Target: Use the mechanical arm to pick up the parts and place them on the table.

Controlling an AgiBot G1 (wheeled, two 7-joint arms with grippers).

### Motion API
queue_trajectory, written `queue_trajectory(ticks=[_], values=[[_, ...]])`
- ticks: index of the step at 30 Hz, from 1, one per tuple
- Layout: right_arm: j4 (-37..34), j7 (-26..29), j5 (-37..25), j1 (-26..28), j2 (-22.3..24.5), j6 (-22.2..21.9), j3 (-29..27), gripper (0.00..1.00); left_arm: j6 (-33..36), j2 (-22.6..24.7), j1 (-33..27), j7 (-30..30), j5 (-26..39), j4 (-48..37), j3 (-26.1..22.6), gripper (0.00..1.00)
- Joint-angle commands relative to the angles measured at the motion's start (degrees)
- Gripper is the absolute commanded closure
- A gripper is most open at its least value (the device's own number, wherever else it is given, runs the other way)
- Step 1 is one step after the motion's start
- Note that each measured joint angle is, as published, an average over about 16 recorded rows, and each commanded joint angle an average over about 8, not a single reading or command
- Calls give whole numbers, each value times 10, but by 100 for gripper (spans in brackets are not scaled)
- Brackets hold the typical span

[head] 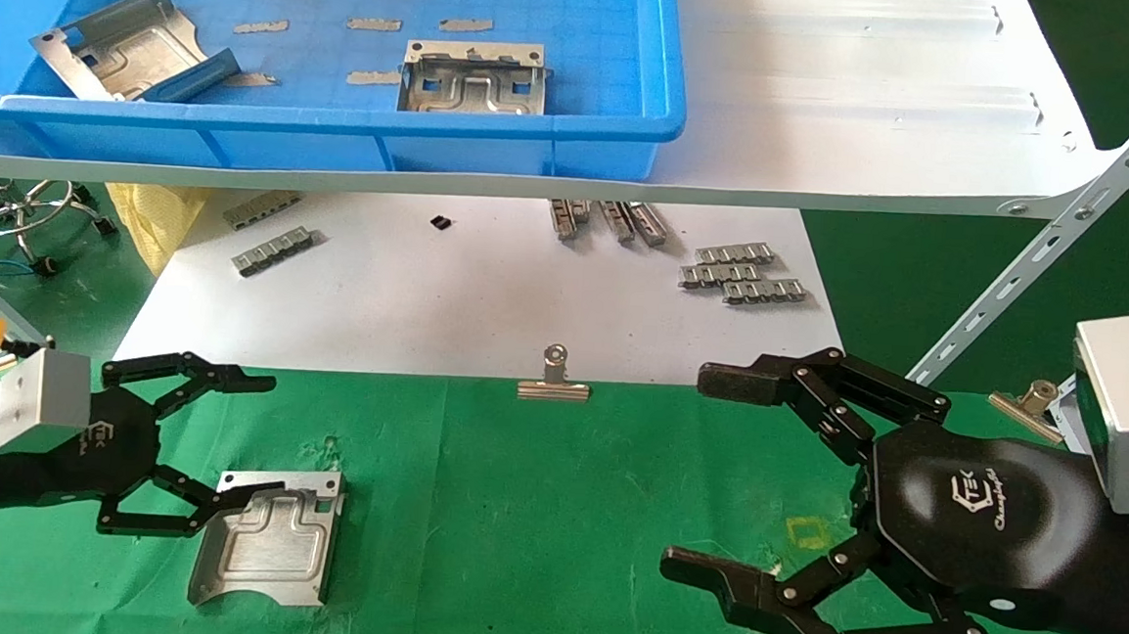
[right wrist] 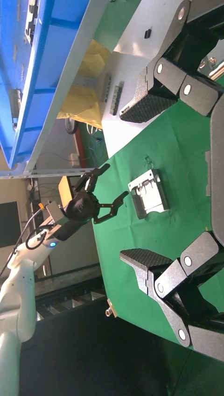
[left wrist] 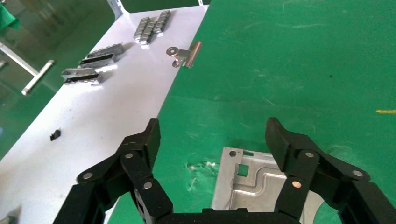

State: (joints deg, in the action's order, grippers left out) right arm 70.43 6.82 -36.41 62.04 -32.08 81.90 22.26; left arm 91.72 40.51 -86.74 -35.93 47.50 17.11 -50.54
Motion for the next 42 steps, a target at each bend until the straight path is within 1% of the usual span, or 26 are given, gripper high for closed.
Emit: queue_trajectory(ticks=[1,7,42], values=[[0,0,0,0,0,0,0,0,0,1,-3,-5,3,-2,-1,0],[0,0,0,0,0,0,0,0,-4,-2,12,23,0,32,20,0],[0,0,0,0,0,0,0,0,-39,-35,162,300,-35,365,223,0]])
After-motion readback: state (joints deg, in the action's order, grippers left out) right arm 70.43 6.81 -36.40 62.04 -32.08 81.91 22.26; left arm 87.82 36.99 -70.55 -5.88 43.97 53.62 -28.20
